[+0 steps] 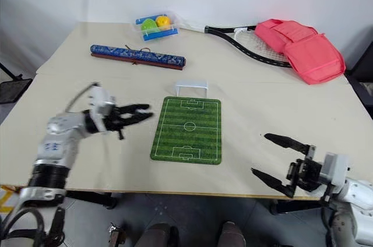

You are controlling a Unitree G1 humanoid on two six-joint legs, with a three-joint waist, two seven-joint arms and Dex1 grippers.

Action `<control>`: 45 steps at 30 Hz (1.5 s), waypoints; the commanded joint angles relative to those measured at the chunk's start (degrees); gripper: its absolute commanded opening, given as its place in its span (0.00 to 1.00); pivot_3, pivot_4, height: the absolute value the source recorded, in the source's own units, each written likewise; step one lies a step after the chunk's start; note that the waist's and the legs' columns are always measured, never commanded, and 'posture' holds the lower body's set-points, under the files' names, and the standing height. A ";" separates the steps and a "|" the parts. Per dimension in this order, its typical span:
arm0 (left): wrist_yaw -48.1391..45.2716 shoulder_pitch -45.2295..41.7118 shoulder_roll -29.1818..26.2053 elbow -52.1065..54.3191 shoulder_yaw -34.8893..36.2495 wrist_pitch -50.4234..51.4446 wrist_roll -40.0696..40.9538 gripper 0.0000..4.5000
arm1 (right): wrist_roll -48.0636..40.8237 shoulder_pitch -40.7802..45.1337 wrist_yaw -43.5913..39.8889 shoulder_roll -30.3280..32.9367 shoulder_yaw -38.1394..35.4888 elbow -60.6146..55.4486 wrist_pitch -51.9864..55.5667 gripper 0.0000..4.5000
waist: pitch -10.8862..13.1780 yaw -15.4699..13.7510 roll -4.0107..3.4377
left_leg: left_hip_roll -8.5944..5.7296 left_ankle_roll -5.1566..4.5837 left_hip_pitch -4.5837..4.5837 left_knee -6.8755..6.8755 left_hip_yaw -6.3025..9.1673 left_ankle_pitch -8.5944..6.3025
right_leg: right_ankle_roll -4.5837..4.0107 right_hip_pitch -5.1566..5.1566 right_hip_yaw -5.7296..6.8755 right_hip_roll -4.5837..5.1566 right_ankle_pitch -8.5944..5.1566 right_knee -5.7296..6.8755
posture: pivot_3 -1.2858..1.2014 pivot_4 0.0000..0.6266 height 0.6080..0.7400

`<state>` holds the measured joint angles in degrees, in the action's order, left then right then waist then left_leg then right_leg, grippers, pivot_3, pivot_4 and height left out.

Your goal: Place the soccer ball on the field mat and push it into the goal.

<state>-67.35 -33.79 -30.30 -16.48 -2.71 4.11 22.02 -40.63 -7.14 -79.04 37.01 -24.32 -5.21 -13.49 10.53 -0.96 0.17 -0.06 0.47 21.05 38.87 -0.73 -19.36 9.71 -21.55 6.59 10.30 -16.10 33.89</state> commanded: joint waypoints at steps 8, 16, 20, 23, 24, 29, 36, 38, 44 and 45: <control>-3.67 -1.14 6.40 -1.08 -12.70 -8.57 -11.37 0.19 | -1.02 -4.17 -6.84 6.92 -5.27 4.90 2.00 1.00 | 0.01 -0.37 0.00 | 0.00 -0.03 0.05 0.12 0.00 -0.01 | 0.02 0.03 0.00 0.01 0.03 -0.03 | 0.52 0.24 1.00; -0.63 -0.37 6.57 -2.99 -12.81 -9.95 -14.52 0.19 | -0.64 -5.03 -4.72 5.76 -4.12 1.48 3.43 1.00 | 0.00 -0.61 -0.01 | -0.01 -0.05 0.08 0.18 0.02 -0.02 | 0.03 0.04 -0.01 0.03 0.09 -0.07 | 0.52 0.24 1.00; -0.38 0.41 6.53 -3.22 -12.94 -10.32 -15.21 0.19 | -0.25 -4.72 -3.56 4.90 -3.23 0.25 3.91 1.00 | 0.00 -0.61 -0.01 | -0.01 -0.06 0.08 0.19 0.04 -0.02 | 0.03 0.05 0.00 0.03 0.09 -0.07 | 0.52 0.24 1.00; 0.08 0.68 6.80 -3.65 -12.78 -10.49 -15.62 0.19 | -0.04 -4.56 -3.01 4.53 -2.85 -0.30 4.16 1.00 | 0.00 -0.61 -0.01 | -0.01 -0.06 0.08 0.19 0.04 -0.02 | 0.03 0.05 -0.01 0.03 0.09 -0.07 | 0.52 0.24 1.00; 0.12 0.66 6.86 -3.79 -12.77 -10.57 -15.67 0.19 | 0.00 -4.50 -2.93 4.48 -2.80 -0.36 4.21 1.00 | 0.00 -0.62 -0.01 | -0.01 -0.06 0.08 0.19 0.04 -0.02 | 0.03 0.05 0.00 0.03 0.09 -0.06 | 0.52 0.24 1.00; 1.23 0.50 7.66 -5.51 -12.92 -11.25 -16.34 0.19 | -0.02 -4.54 -2.49 4.17 -2.55 -0.86 4.74 1.00 | 0.00 -0.66 -0.01 | -0.02 -0.06 0.08 0.20 0.04 -0.02 | 0.04 0.06 0.00 0.03 0.10 -0.06 | 0.52 0.24 1.00; 1.81 0.79 8.98 -5.85 -12.32 -11.42 -15.71 0.54 | -0.09 -6.22 -1.09 3.17 -2.06 -3.57 5.62 1.00 | 0.00 -0.71 -0.02 | -0.02 -0.07 0.06 0.21 0.05 -0.02 | 0.04 0.08 -0.01 0.04 0.11 -0.06 | 0.52 0.24 1.00; 1.88 0.69 9.05 -6.04 -12.33 -11.72 -16.04 0.67 | -0.03 -6.57 -0.67 2.87 -1.78 -4.23 5.78 1.00 | 0.00 -0.72 -0.02 | -0.02 -0.07 0.07 0.21 0.05 -0.02 | 0.05 0.08 0.00 0.04 0.11 -0.06 | 0.52 0.24 1.00; 1.54 0.68 9.14 -5.54 -12.11 -11.78 -15.82 0.67 | 0.09 -6.55 -0.21 2.40 -1.14 -4.53 5.96 1.00 | 0.00 -0.69 -0.02 | -0.03 -0.07 0.07 0.21 0.04 -0.02 | 0.05 0.08 0.00 0.04 0.11 -0.07 | 0.52 0.24 1.00; 1.58 0.63 9.14 -5.58 -12.04 -11.94 -15.82 0.67 | 0.13 -6.43 -0.16 2.36 -1.00 -4.44 5.94 1.00 | 0.00 -0.69 -0.02 | -0.03 -0.07 0.06 0.21 0.04 -0.02 | 0.05 0.08 -0.01 0.04 0.12 -0.07 | 0.52 0.24 1.00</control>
<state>-65.72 -33.20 -21.32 -22.90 -14.58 -7.16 6.30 -40.12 -13.69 -79.30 39.81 -25.13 -8.44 -7.36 10.53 -1.65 0.15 -0.08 0.41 21.12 39.08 -0.69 -19.38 9.76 -21.46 6.59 10.34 -15.98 33.83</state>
